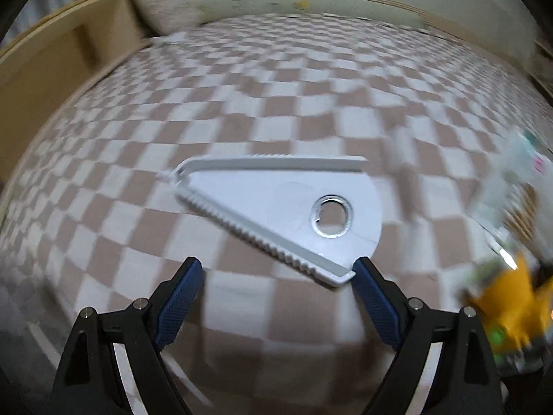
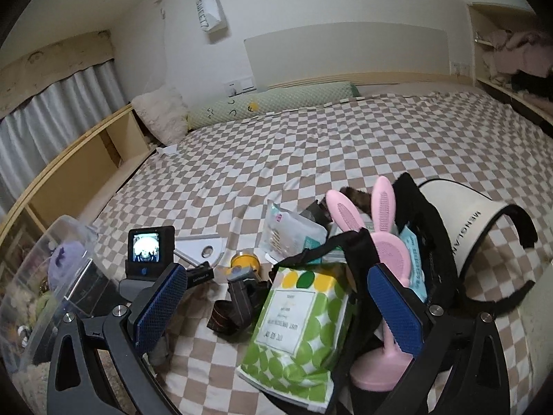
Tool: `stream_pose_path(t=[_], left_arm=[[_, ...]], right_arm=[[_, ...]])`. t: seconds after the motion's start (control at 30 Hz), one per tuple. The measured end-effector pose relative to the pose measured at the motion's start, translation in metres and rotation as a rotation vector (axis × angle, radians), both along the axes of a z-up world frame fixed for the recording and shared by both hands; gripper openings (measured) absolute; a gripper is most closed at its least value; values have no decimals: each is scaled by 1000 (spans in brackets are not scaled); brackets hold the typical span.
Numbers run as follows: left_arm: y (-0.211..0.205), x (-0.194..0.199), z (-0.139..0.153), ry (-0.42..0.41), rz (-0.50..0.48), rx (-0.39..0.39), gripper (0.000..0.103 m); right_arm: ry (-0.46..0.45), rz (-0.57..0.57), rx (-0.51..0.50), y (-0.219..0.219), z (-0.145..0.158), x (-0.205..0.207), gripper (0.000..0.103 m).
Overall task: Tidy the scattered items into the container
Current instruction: 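Move the left gripper to the white triangular opener while the right approaches the clear snack bag, then grasp the white triangular opener with the left gripper while the right grasps the clear snack bag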
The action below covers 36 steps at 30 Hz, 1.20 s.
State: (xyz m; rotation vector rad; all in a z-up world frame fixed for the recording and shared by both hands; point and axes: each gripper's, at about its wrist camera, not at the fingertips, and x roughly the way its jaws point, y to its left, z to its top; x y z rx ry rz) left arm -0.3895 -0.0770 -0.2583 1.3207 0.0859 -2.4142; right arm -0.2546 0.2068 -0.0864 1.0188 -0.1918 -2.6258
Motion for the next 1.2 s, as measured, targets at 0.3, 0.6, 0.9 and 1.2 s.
stream_pose_path(t=[0.3,0.6,0.9,1.2], left_arm=[[-49,-4,2,28,273,-77,100],[-40,-21,14,118,114,-3,99],[-41,-49,-10,53,194,185,103],[-48,-56,-13,50,215,179,91]], right_arm=[[-57,83,-35,-23,-2,-44,103],[-107,167,202,-66,-25,-118,103],[-181,220,403,-89,-49,-139,103],[-160,414,855,-134,-70,-153,103]])
